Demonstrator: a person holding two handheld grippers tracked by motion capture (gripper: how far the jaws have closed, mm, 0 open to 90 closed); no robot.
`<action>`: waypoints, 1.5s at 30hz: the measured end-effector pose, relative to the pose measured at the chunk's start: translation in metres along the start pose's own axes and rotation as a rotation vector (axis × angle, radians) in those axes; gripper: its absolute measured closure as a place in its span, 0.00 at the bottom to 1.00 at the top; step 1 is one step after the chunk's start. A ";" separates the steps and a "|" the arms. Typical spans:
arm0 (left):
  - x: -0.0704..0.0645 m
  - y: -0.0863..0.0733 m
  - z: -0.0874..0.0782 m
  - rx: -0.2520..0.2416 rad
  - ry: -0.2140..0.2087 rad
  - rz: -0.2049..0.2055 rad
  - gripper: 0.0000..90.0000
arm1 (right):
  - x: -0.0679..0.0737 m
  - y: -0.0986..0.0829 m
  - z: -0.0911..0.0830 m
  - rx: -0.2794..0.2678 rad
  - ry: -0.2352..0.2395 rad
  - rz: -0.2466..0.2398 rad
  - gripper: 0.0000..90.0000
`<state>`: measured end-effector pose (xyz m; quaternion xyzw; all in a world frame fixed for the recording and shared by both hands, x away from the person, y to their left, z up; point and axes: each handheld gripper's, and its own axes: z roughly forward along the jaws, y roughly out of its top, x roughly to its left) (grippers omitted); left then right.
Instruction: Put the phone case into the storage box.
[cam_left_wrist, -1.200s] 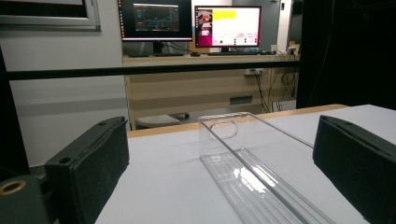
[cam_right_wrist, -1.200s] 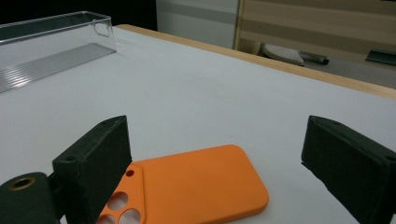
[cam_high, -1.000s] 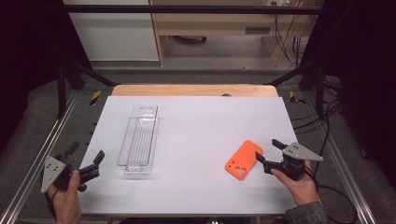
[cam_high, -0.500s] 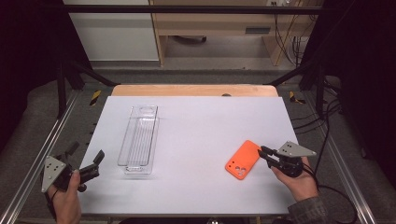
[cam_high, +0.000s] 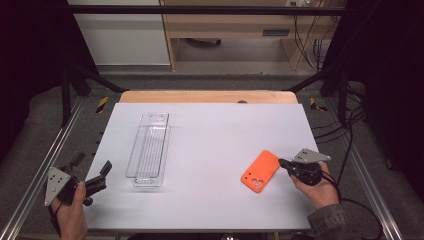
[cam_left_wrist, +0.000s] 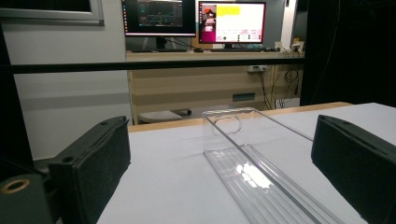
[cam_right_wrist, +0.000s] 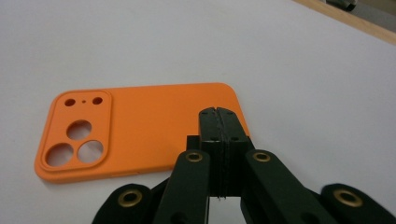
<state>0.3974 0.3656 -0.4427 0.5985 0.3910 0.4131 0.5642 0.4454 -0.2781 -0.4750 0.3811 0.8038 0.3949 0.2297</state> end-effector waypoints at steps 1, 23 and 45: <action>0.000 0.000 0.000 0.001 0.000 0.000 0.05 | -0.002 -0.001 0.003 0.016 0.001 0.002 1.00; -0.001 -0.001 0.002 0.010 -0.002 0.004 0.05 | 0.004 -0.022 0.021 0.135 0.095 -0.033 1.00; -0.001 -0.002 0.002 0.013 -0.001 0.007 0.05 | 0.025 -0.002 0.047 0.109 0.172 -0.055 1.00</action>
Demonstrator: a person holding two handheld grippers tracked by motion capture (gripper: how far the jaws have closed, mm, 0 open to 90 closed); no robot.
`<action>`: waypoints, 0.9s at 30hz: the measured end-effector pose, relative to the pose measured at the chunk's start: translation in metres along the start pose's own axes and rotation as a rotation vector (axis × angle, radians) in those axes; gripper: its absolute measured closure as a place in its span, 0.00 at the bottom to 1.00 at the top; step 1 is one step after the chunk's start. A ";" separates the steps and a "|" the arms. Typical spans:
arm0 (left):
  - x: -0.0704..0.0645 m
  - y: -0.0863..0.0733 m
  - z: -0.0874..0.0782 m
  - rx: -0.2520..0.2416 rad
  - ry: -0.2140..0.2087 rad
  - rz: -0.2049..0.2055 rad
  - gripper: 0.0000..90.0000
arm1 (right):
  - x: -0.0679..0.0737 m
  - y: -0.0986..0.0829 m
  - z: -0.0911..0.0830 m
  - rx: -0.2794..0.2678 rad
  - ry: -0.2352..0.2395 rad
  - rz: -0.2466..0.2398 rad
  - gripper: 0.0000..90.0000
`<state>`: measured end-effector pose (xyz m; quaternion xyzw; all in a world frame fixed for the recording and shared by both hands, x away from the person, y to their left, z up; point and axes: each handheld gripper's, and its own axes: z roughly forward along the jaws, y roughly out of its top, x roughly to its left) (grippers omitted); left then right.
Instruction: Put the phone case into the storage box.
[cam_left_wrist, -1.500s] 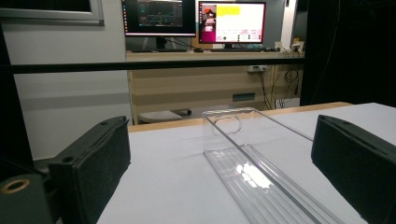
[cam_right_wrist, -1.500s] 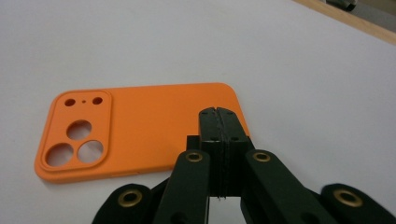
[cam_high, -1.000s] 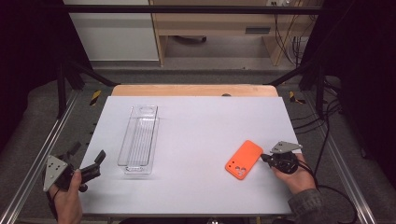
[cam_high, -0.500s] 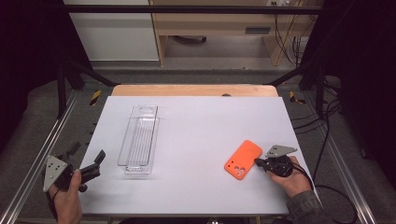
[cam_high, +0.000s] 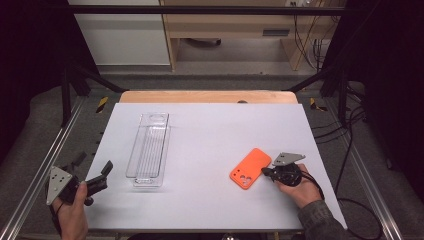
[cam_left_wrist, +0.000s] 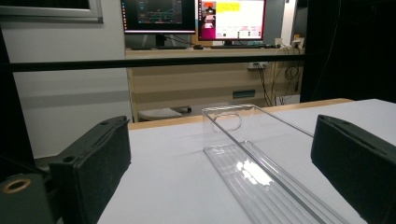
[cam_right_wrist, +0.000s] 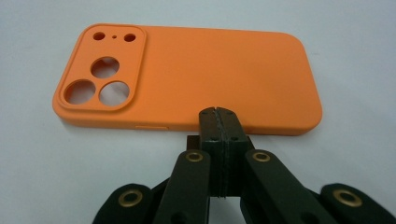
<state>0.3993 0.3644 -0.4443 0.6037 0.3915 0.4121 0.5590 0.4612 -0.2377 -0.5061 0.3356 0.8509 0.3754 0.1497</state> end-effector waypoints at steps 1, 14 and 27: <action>0.000 0.000 0.000 0.000 0.000 0.000 0.05 | 0.000 0.000 0.000 0.000 0.000 0.000 1.00; 0.001 0.000 -0.001 -0.003 0.006 -0.002 0.05 | 0.013 0.025 0.021 0.016 0.009 -0.031 1.00; 0.002 0.000 -0.001 -0.003 0.009 -0.003 0.05 | 0.032 0.051 0.044 0.018 0.024 -0.069 1.00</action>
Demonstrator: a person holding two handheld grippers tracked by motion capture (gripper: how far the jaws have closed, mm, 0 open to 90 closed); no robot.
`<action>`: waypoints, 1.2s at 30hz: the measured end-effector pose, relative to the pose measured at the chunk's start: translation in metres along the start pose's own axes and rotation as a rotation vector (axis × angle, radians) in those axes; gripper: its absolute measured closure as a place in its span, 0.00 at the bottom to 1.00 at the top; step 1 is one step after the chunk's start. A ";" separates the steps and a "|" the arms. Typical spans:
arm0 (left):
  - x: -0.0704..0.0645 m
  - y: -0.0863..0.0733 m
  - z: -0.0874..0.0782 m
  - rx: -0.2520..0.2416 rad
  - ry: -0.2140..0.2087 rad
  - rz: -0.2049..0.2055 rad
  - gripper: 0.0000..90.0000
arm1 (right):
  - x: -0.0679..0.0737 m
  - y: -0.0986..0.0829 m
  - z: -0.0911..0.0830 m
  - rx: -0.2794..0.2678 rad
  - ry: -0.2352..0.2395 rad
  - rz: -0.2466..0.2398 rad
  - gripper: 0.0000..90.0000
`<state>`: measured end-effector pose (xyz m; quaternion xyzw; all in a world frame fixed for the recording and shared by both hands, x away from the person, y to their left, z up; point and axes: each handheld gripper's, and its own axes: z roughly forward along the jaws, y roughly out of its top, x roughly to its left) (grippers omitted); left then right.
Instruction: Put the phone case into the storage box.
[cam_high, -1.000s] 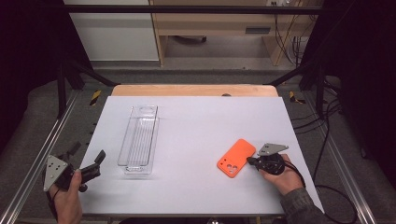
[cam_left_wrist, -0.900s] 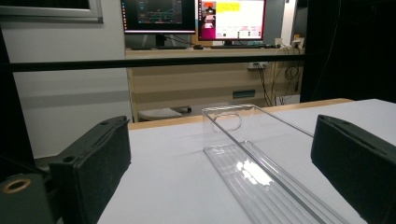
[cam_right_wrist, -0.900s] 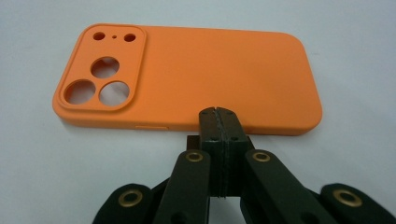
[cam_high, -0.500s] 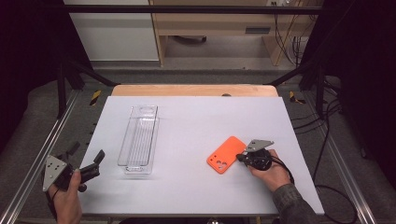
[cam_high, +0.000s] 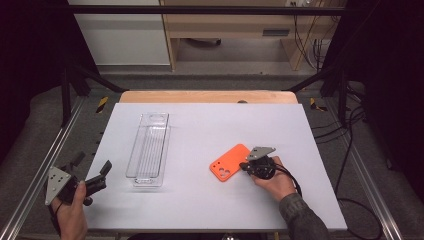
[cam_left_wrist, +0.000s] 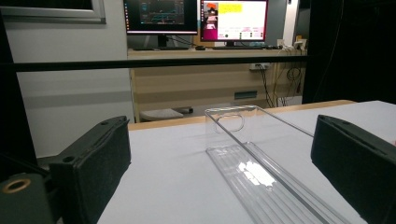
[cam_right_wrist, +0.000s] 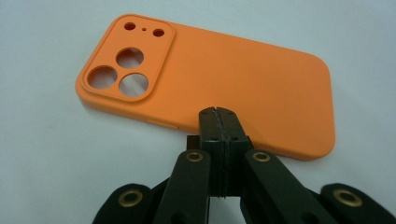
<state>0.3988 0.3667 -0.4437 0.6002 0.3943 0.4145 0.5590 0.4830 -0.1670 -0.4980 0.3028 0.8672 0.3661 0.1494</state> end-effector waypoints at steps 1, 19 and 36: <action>0.000 0.000 0.000 -0.001 0.000 0.000 0.05 | 0.002 0.002 0.002 -0.001 0.000 -0.001 1.00; 0.002 0.000 -0.001 0.000 0.007 -0.002 0.05 | 0.007 0.010 0.008 -0.030 -0.012 0.007 1.00; 0.004 0.000 -0.002 -0.001 0.013 0.000 0.05 | 0.001 0.008 -0.030 -0.285 -0.106 0.166 0.64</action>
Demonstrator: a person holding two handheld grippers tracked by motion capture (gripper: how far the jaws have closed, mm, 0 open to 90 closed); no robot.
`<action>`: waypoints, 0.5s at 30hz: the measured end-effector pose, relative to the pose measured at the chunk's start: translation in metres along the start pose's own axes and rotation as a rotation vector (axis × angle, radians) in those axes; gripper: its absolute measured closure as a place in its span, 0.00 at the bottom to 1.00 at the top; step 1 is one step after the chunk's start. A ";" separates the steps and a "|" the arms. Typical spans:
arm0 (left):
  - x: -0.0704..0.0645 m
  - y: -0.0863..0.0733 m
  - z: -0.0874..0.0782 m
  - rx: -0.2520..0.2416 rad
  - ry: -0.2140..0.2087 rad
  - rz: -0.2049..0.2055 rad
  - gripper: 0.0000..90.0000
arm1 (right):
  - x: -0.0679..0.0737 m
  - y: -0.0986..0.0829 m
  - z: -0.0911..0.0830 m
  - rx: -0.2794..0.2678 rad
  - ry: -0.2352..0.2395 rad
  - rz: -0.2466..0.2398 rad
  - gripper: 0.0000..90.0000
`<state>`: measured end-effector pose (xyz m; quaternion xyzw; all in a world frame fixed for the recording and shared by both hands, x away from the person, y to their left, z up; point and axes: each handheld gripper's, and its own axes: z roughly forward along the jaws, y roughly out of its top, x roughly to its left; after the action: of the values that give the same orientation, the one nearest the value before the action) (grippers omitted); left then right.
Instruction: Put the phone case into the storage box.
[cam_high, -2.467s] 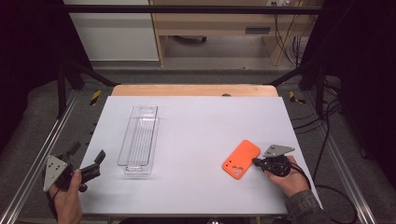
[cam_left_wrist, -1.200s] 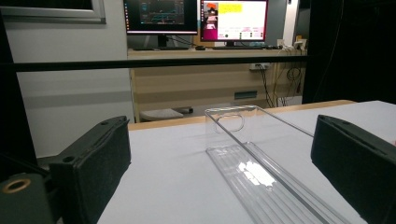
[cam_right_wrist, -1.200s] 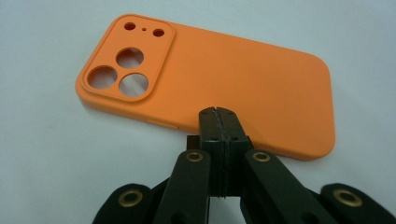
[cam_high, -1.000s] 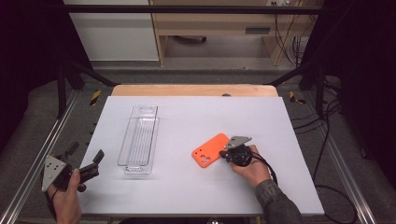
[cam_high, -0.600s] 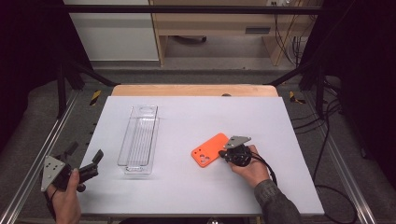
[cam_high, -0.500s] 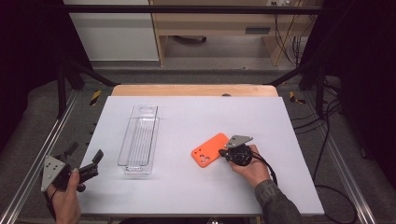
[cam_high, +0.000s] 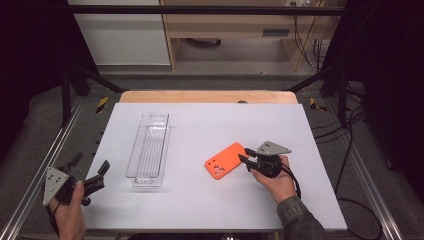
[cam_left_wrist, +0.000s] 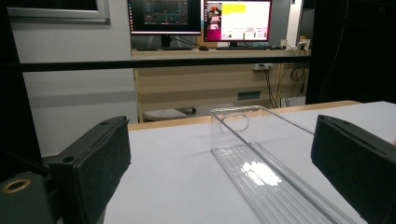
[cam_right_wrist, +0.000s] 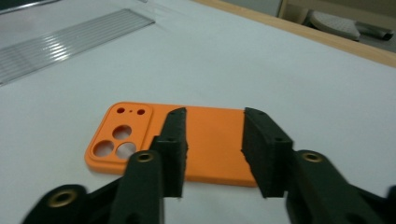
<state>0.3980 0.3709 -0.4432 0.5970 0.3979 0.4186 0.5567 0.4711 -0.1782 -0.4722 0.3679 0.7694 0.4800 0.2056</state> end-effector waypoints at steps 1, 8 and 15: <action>0.000 0.000 0.000 0.000 0.000 0.000 0.05 | 0.000 0.001 -0.003 -0.014 -0.014 0.010 0.54; 0.000 0.000 0.000 0.001 0.001 0.000 0.05 | -0.001 0.001 -0.015 -0.078 -0.068 0.028 0.32; 0.000 0.000 0.000 0.002 0.001 0.001 0.05 | -0.005 -0.004 -0.029 -0.152 -0.113 0.074 0.17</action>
<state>0.3974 0.3707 -0.4427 0.5977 0.3981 0.4188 0.5558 0.4534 -0.2006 -0.4630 0.4058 0.7038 0.5227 0.2584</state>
